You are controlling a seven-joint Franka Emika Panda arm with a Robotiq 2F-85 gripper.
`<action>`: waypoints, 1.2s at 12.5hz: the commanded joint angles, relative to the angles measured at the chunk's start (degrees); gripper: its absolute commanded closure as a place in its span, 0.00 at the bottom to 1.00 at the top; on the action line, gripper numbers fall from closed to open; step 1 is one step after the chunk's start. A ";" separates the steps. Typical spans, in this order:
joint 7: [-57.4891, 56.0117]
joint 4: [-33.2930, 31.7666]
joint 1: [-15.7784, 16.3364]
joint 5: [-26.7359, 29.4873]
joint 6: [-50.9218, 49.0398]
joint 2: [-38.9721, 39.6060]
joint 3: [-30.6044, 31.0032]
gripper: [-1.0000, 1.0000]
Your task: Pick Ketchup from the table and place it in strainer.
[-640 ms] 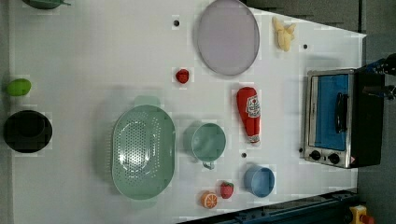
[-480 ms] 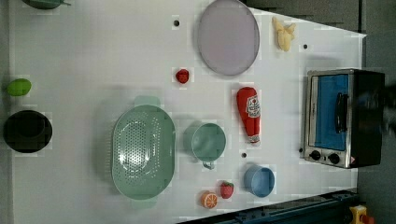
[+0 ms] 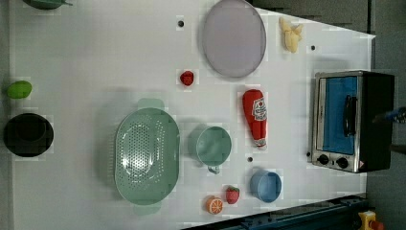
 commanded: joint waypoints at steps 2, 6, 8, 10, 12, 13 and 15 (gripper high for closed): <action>-19.27 -4.44 -0.92 0.39 7.29 7.72 1.27 0.00; -42.84 -9.71 -0.87 0.38 17.72 13.21 1.44 0.00; -50.49 -12.38 -0.77 0.33 24.64 16.21 1.46 0.00; -55.84 -14.70 -0.24 0.29 30.99 19.26 1.54 0.00; -56.16 -16.91 0.36 0.27 37.21 22.28 1.57 0.00; -56.15 -17.98 0.68 0.12 40.58 23.82 1.63 0.00; -56.15 -20.02 1.18 -0.57 46.59 26.79 1.63 0.00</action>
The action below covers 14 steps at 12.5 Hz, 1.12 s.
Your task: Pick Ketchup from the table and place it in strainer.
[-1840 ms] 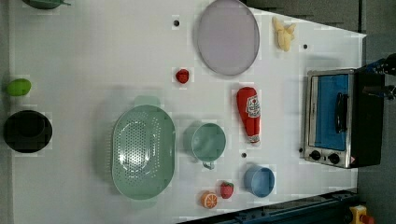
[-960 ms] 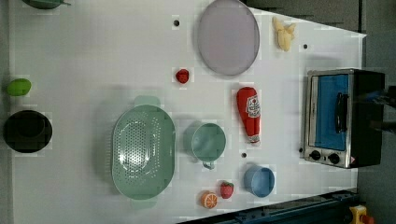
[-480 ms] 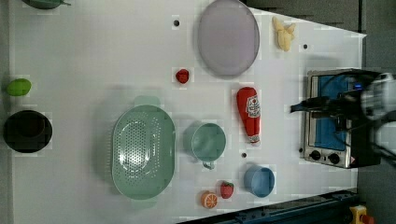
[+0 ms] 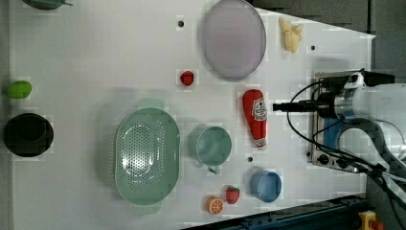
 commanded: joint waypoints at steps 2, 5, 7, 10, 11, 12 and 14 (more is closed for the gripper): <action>-3.86 -3.04 1.01 -0.78 7.95 4.97 0.12 0.00; -3.85 -4.34 1.01 -0.78 13.43 9.34 -0.31 0.00; -3.87 -4.67 1.02 -0.78 17.19 11.80 -0.27 0.00; -3.69 -4.97 1.02 -0.78 18.67 12.84 -0.21 0.28; -3.70 -4.82 1.02 -0.78 18.80 12.32 -0.12 0.40; -3.62 -4.71 1.03 -0.75 18.77 11.38 -0.08 0.42; -2.89 -4.74 0.99 -0.70 17.11 7.62 -0.14 0.42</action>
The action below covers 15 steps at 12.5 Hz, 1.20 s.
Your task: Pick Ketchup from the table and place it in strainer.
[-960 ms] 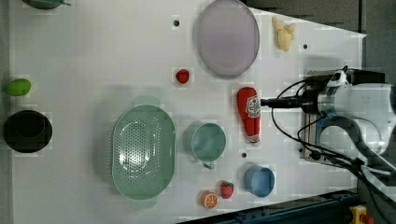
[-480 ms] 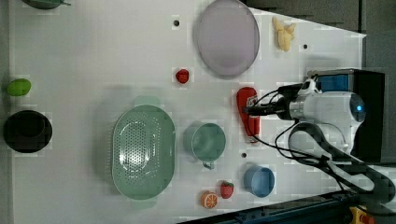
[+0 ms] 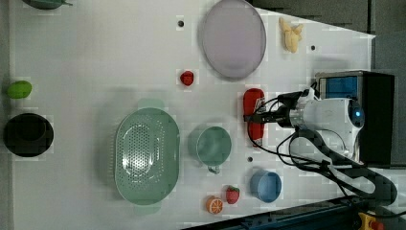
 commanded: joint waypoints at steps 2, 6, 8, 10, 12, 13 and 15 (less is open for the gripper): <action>-0.93 0.73 -0.24 -0.17 -5.71 -12.07 0.12 0.42; 1.44 5.07 0.19 -0.11 -27.00 -24.53 2.45 0.42; 6.33 8.47 0.50 -0.01 -36.61 -27.97 4.56 0.42; 10.07 11.29 1.20 0.05 -39.29 -29.35 7.67 0.42; 15.20 13.17 2.00 0.10 -39.29 -29.33 11.43 0.42; 19.10 13.64 2.42 0.21 -39.28 -29.21 13.45 0.42; 27.24 13.97 3.33 1.21 -38.81 -28.54 17.63 0.42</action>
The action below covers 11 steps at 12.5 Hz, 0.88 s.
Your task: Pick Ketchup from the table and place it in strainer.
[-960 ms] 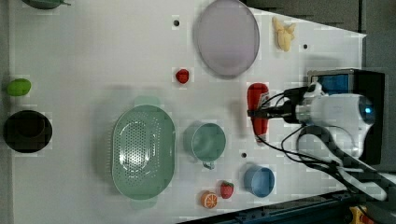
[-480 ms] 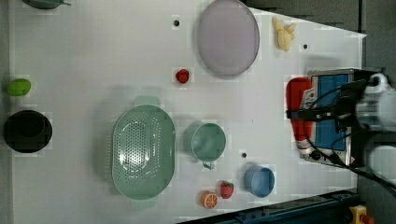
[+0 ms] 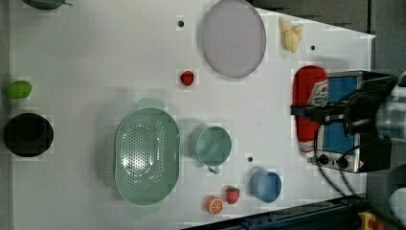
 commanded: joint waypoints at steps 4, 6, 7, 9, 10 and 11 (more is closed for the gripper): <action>26.89 -0.14 4.12 1.72 5.25 6.30 12.87 0.42; 33.59 -0.15 4.59 1.70 10.67 10.16 16.85 0.42; 37.46 -0.18 4.89 1.63 13.21 12.35 18.44 0.42; 43.99 -0.22 5.76 1.02 17.45 16.96 20.72 0.42; 45.73 -0.27 6.38 -0.32 19.63 19.27 21.05 0.42; 46.50 -0.29 6.90 -2.30 21.87 21.51 20.95 0.42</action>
